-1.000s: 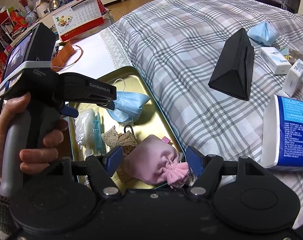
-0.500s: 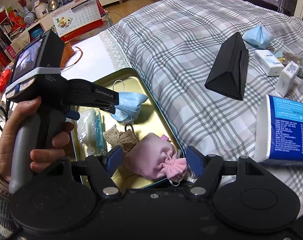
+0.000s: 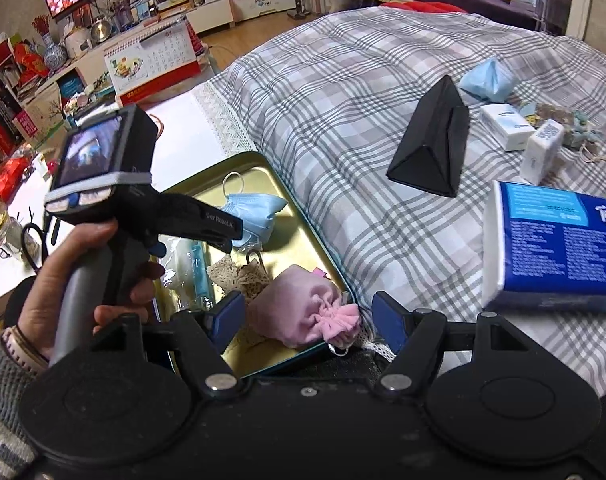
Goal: Organize soft objects
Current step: 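Move the right tool off the tray toward the items on the bed while the left tool follows, then grasp the yellow-and-navy cloth bundle with the right gripper while the left gripper grasps the green fuzzy ball, then carry the bundle and green ball to the gold tray and open both grippers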
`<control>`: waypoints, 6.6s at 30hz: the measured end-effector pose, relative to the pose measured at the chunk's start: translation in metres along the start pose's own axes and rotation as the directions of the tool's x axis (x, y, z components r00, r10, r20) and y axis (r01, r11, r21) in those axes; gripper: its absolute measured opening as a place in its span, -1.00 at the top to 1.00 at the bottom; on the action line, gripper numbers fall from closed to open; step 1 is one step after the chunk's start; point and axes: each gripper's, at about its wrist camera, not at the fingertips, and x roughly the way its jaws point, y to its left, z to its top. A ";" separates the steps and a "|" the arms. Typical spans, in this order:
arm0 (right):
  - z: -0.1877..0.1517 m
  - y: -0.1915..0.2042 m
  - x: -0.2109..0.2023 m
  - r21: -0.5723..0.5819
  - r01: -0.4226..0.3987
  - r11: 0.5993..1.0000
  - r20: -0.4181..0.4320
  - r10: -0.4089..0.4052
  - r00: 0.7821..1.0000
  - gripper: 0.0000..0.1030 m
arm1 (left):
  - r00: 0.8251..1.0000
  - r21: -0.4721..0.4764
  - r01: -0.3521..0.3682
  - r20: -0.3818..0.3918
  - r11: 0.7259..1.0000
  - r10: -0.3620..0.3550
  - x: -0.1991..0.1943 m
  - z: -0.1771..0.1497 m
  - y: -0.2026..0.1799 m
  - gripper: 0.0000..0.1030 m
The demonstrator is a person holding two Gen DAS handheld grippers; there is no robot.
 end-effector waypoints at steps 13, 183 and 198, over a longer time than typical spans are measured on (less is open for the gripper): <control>-0.015 -0.073 -0.035 0.153 0.123 0.981 0.063 -0.134 0.989 -0.35 | 1.000 0.120 0.016 0.015 0.993 -0.018 -0.006 -0.017 -0.025 -0.50; -0.047 -0.318 -0.095 0.717 0.326 0.616 -0.043 -0.427 0.903 -0.16 | 0.875 0.656 0.453 -0.198 0.603 -0.442 -0.160 -0.087 -0.323 0.02; -0.043 -0.231 -0.093 0.552 0.293 0.781 -0.018 -0.339 0.941 -0.16 | 0.908 0.544 0.415 -0.190 0.729 -0.374 -0.132 -0.092 -0.235 0.02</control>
